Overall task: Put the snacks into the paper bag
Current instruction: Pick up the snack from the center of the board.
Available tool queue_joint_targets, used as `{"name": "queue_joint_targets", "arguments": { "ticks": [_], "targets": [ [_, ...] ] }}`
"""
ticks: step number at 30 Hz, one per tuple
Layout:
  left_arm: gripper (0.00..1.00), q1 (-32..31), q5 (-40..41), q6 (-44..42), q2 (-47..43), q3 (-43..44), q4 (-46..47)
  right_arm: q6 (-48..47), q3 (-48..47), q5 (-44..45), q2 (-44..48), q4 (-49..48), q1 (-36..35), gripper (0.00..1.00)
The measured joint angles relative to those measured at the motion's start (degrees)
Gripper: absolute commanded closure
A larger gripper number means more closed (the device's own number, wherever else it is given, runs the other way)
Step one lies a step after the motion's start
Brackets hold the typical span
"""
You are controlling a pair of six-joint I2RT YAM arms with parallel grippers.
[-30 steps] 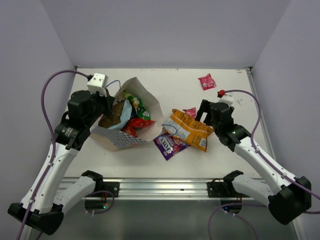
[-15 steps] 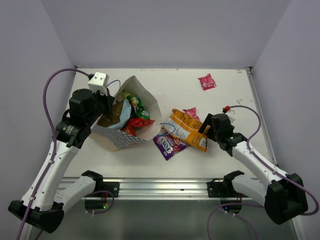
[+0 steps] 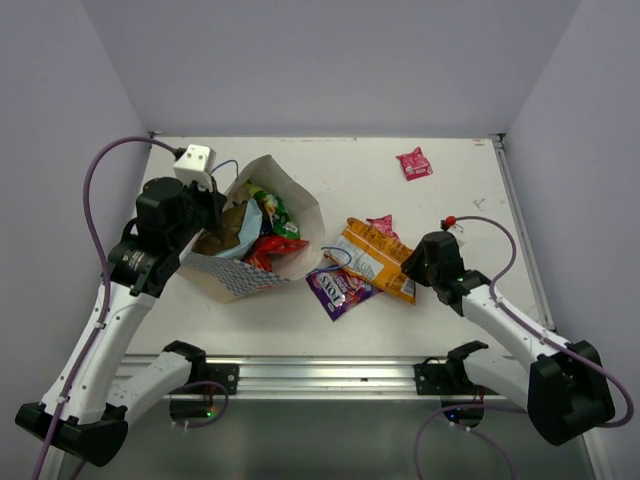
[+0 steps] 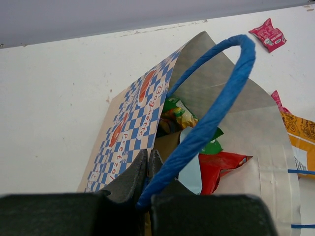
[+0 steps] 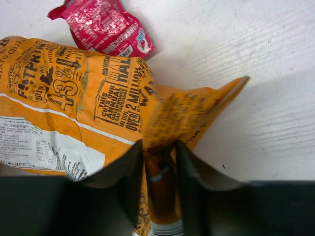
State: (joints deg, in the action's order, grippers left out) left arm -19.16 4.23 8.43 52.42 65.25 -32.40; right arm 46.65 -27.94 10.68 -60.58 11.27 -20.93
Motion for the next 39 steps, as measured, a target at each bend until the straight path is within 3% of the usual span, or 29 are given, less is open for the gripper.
{"name": "queue_joint_targets", "arguments": {
  "ticks": [3,6,21,31,39],
  "targets": [
    [1.0,0.0,-0.02,0.0,0.02,0.2,-0.09,-1.9,-0.04,0.26,2.82,0.83,0.0,0.91],
    [1.0,0.0,-0.09,0.0,0.07,0.22,-0.09,-4.66,-0.48,0.42,5.86,2.51,0.0,1.0],
    [1.0,0.0,-2.6,0.0,2.36,1.95,-0.02,-19.23,-11.26,1.68,16.31,5.27,0.0,1.0],
    [1.0,0.0,-5.33,0.0,3.08,2.8,-0.07,-23.87,-21.03,-1.09,14.21,3.54,0.0,1.0],
    [1.0,0.0,-6.82,0.61,3.08,2.82,-0.07,-25.22,-36.06,-6.32,7.87,5.86,-0.13,1.0]
  ]
}}
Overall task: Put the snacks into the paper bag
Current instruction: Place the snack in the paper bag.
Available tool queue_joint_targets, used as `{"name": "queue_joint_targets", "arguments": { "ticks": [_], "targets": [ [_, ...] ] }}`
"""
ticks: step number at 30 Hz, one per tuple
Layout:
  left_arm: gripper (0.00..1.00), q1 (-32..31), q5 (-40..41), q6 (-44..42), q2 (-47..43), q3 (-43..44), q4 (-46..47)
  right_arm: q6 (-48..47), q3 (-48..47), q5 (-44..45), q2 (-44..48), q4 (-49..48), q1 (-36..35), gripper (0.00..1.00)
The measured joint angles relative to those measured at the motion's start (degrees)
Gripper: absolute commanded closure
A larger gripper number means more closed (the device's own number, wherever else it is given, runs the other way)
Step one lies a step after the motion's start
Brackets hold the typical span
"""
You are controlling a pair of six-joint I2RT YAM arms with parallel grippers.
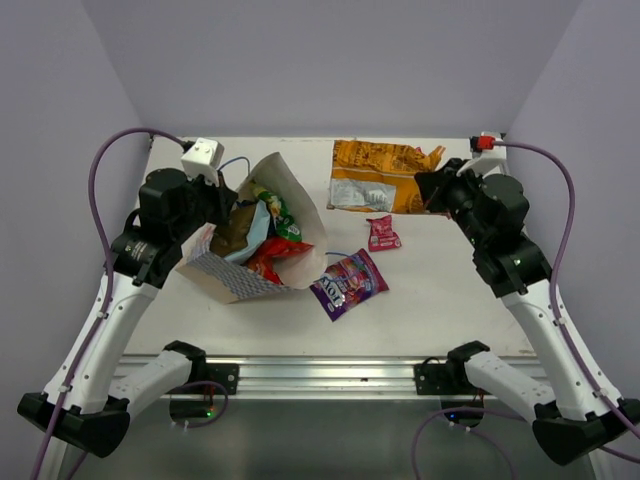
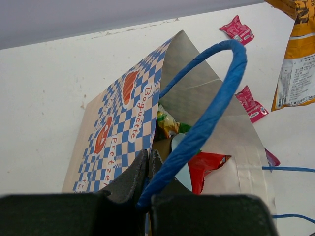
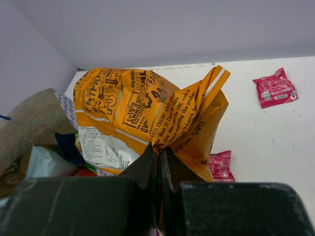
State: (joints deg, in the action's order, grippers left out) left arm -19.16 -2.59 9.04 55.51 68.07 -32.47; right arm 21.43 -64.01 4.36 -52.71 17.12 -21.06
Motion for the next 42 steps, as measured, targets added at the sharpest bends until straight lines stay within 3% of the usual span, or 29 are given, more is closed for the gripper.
{"name": "queue_joint_targets", "arguments": {
  "ticks": [5,13,23,32,42],
  "targets": [
    [1.0,0.0,-1.2,0.98,0.07,0.28,0.04,1.01,-5.7,-1.84,-3.58,2.54,-3.3,1.0],
    [1.0,0.0,-2.36,2.19,0.7,0.35,0.17,-0.44,-6.8,0.09,-9.14,2.34,-15.19,1.0],
    [1.0,0.0,-2.69,3.08,0.7,0.35,0.22,-10.23,-8.98,12.07,-15.56,-2.16,-26.58,1.0],
    [1.0,0.0,-3.21,4.35,0.9,0.35,0.72,-11.93,-17.86,17.68,-18.34,1.99,-29.14,1.0],
    [1.0,0.0,-3.17,5.42,0.83,0.26,1.6,-5.09,-29.79,16.87,-25.11,10.19,-29.55,1.0]
  ]
}}
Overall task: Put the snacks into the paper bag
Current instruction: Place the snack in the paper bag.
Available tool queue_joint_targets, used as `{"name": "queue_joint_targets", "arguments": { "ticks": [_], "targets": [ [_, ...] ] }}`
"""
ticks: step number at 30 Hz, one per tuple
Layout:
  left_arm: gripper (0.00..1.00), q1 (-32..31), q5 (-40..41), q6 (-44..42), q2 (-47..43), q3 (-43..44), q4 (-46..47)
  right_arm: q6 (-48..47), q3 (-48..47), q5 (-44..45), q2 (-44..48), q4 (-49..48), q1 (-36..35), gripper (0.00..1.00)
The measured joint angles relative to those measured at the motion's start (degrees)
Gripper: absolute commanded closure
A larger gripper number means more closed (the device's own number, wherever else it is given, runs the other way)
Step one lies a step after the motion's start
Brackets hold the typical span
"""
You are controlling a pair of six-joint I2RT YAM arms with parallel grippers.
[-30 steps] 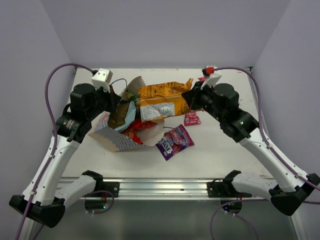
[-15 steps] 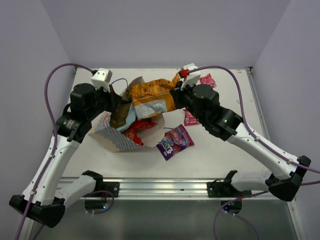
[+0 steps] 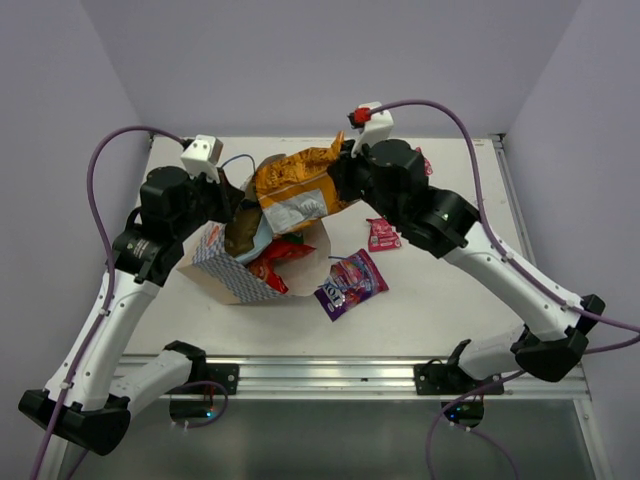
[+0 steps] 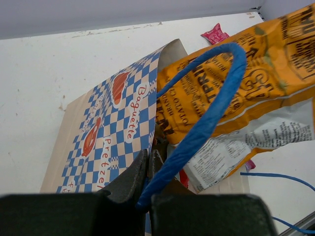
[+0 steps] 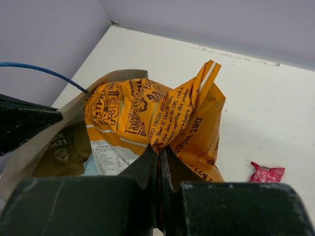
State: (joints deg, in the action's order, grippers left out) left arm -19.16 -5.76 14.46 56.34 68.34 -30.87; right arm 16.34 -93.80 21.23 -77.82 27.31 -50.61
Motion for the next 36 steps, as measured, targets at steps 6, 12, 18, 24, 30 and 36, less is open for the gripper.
{"name": "queue_joint_targets", "arguments": {
  "ticks": [6,12,18,24,30,36],
  "targets": [
    [1.0,0.0,0.5,0.07,-0.92,-0.79,0.37,4.35,-1.16,-2.34,-5.55,2.82,-2.01,1.0],
    [1.0,0.0,1.05,0.59,-1.42,-2.12,1.62,8.92,0.24,-5.38,-5.57,-0.26,-2.58,1.0],
    [1.0,0.0,0.76,1.55,-1.73,-3.54,3.17,15.5,3.87,-10.78,-4.87,-8.35,-2.58,1.0],
    [1.0,0.0,0.9,1.62,-2.05,-4.17,3.45,21.35,6.4,-18.23,-4.87,-14.93,-2.58,1.0],
    [1.0,0.0,2.21,1.62,-2.62,-4.17,3.61,27.69,9.03,-26.71,-4.87,-21.97,-2.64,1.0],
    [1.0,0.0,3.52,1.51,-2.86,-4.15,3.5,22.82,9.31,-23.1,-3.13,-20.31,-2.64,1.0]
  ]
}}
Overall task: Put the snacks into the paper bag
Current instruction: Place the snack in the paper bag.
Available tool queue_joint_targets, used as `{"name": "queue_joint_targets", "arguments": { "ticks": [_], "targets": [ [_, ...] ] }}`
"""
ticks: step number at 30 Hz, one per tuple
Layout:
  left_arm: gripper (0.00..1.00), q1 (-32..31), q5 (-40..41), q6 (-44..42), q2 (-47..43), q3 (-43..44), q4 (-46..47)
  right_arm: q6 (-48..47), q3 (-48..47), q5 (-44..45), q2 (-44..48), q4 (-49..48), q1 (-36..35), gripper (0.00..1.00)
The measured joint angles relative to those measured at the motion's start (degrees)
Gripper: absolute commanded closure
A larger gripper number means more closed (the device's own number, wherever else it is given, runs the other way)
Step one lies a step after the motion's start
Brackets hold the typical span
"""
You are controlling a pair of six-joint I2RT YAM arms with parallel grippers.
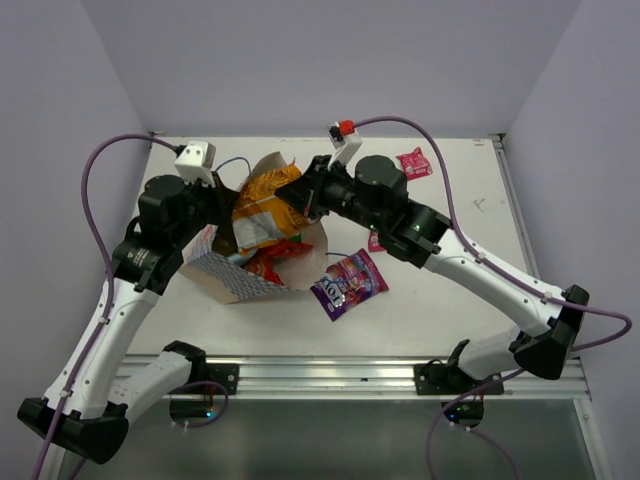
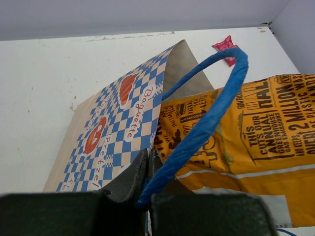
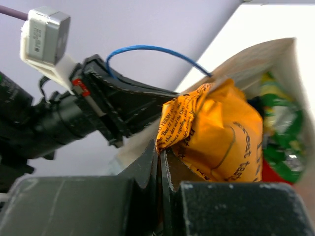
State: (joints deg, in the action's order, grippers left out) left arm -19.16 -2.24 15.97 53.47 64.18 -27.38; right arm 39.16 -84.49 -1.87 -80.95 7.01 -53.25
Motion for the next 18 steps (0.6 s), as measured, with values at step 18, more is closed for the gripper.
{"name": "queue_joint_targets", "arguments": {
  "ticks": [18],
  "targets": [
    [1.0,0.0,5.64,-0.28,0.26,1.07,-1.6,-33.81,-3.89,15.56,4.83,12.37,-0.02,1.0]
  ]
}}
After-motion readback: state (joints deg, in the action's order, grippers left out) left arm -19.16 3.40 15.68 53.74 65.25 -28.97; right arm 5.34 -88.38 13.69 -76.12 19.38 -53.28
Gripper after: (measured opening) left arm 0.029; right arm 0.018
